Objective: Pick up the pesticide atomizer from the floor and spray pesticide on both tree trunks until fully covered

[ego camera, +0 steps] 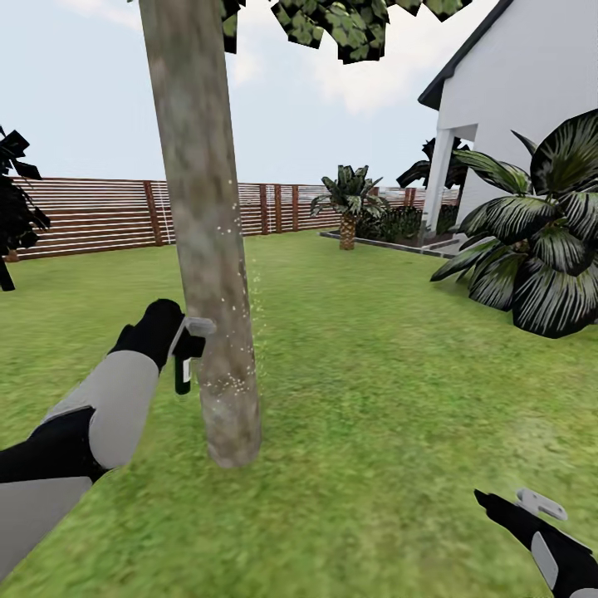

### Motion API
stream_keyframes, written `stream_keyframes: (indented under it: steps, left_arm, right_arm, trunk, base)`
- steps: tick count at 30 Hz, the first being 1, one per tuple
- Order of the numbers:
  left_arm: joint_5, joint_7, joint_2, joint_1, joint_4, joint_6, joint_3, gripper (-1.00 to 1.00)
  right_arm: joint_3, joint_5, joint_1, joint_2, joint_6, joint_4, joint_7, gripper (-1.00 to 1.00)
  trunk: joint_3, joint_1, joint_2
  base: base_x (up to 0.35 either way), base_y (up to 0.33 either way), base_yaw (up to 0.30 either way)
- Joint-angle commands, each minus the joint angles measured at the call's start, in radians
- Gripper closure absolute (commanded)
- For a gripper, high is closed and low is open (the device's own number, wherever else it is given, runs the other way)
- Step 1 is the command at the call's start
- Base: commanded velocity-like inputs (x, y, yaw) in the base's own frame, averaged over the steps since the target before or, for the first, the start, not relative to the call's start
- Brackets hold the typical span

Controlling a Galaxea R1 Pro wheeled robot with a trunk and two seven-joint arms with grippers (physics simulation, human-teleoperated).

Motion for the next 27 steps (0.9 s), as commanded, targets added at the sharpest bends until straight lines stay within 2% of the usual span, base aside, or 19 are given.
stream_keyframes:
  steps: [1,10,12,15,16,18,23,27]
  left_arm:
    - [-0.001,-0.001,0.000,-0.011,0.001,0.002,0.000,1.00]
    - [-0.002,-0.001,0.002,-0.026,0.002,0.004,-0.004,1.00]
    - [-0.013,-0.001,0.016,-0.054,0.002,0.005,-0.005,1.00]
    - [-0.035,-0.001,0.033,-0.068,0.002,0.006,-0.005,1.00]
    - [-0.062,-0.001,0.040,-0.076,0.002,0.007,-0.005,1.00]
    - [-0.082,-0.001,0.046,-0.090,0.002,0.007,-0.005,1.00]
    - [-0.095,-0.001,0.062,-0.166,0.010,0.008,-0.005,1.00]
    - [-0.096,-0.002,0.062,-0.256,0.089,0.008,-0.005,1.00]
  right_arm:
    - [0.000,0.000,0.000,0.000,0.000,0.000,0.000,-1.00]
    - [0.000,0.000,0.000,0.000,0.000,0.000,0.000,-1.00]
    - [0.000,0.000,0.000,0.001,0.001,0.000,0.000,-1.00]
    - [0.000,0.000,0.000,0.001,0.000,0.000,0.000,-1.00]
    - [0.000,0.000,0.000,0.001,0.000,0.000,0.000,-1.00]
    - [0.000,0.000,0.000,0.001,0.000,0.000,0.000,-1.00]
    - [0.000,0.000,0.000,0.001,0.000,0.000,0.000,-1.00]
    - [0.000,0.000,0.000,0.001,0.000,0.000,0.000,-1.00]
  trunk:
    - [0.000,0.000,0.000]
    - [0.000,0.000,0.000]
    - [0.000,0.000,0.000]
    - [0.000,0.000,0.000]
    - [0.000,0.000,0.000]
    - [0.000,0.000,0.000]
    - [0.000,0.000,0.000]
    - [0.000,0.000,0.000]
  base:
    - [0.000,0.000,-0.034]
    - [0.000,0.000,-0.206]
    - [0.000,0.000,-0.086]
    - [0.000,0.000,-0.020]
    - [0.000,0.000,-0.003]
    - [0.000,0.000,-0.001]
    - [0.000,0.000,0.000]
    - [0.000,0.000,0.000]
